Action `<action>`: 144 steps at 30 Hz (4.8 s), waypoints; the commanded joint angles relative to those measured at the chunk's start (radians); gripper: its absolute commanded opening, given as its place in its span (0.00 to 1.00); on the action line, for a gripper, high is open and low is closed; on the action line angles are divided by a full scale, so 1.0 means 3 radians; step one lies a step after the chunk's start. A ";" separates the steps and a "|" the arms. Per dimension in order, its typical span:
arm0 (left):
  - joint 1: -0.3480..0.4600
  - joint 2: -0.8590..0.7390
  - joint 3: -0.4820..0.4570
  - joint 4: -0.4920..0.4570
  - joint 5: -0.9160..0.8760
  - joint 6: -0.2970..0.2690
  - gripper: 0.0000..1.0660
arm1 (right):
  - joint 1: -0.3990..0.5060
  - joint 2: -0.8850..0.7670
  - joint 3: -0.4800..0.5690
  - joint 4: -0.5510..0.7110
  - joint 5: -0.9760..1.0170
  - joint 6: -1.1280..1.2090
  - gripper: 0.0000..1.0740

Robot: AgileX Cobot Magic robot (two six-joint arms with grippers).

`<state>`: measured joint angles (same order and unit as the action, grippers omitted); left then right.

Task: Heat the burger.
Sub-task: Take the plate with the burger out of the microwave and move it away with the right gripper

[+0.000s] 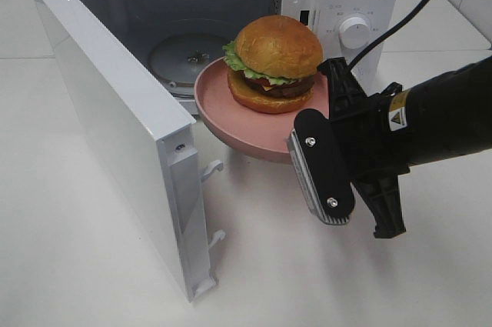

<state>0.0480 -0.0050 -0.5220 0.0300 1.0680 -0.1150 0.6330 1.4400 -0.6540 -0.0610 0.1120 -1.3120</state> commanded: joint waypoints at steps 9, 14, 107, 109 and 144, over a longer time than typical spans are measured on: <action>0.0000 -0.0013 -0.0007 0.0000 -0.0007 0.0000 0.94 | -0.0013 -0.0767 0.0240 -0.0700 0.0203 0.0513 0.00; 0.0000 -0.0013 -0.0007 0.0000 -0.0007 0.0000 0.94 | -0.0013 -0.1037 0.0297 -0.0867 0.0533 0.0773 0.00; 0.0000 -0.0013 -0.0007 0.0000 -0.0007 0.0000 0.94 | -0.0617 0.0603 0.0287 -0.2863 0.2400 0.7467 0.00; 0.0000 -0.0013 -0.0007 0.0000 -0.0007 0.0000 0.94 | -0.0643 0.0640 0.0287 -0.2870 0.2363 0.7480 0.00; 0.0000 -0.0013 -0.0007 0.0000 -0.0007 0.0000 0.94 | -0.0583 0.0770 0.0290 -0.2457 0.1823 0.7320 0.17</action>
<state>0.0480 -0.0050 -0.5220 0.0300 1.0680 -0.1150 0.4540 1.6770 -0.5630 -0.7950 0.6500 0.9010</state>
